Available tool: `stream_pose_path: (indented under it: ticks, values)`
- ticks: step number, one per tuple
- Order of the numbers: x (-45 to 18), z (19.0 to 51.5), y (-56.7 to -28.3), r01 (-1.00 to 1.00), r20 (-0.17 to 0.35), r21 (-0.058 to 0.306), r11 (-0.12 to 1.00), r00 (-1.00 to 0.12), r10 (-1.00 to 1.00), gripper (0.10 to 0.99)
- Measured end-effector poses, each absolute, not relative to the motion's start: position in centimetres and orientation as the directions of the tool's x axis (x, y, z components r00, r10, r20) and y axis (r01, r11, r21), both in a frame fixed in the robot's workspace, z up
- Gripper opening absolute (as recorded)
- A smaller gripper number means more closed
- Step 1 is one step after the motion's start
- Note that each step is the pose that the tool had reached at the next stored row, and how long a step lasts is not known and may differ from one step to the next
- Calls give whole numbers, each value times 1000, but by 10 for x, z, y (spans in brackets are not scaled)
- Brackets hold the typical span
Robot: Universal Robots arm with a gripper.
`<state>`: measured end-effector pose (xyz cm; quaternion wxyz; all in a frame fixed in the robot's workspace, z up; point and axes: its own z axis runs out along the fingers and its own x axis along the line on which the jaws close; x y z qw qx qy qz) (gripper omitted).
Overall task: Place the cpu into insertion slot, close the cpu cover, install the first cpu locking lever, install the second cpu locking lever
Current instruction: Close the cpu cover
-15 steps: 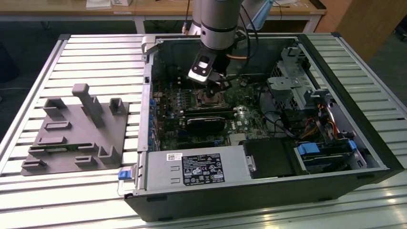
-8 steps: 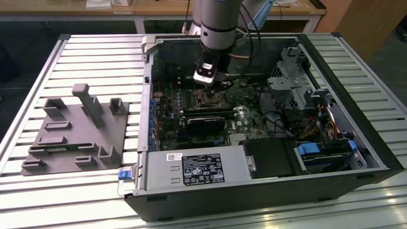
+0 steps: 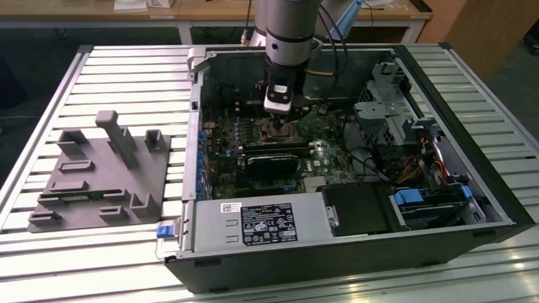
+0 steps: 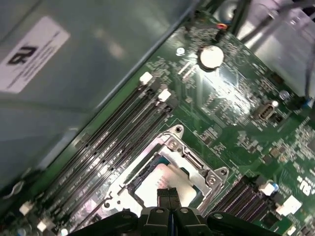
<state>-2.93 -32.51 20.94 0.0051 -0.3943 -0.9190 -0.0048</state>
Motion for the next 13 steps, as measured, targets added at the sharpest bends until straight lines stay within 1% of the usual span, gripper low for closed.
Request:
stream_pose_path:
  ticks: [13]
  values:
    - [-29, 209, -325, 543, 13, 5, 840, -840, 543, 106]
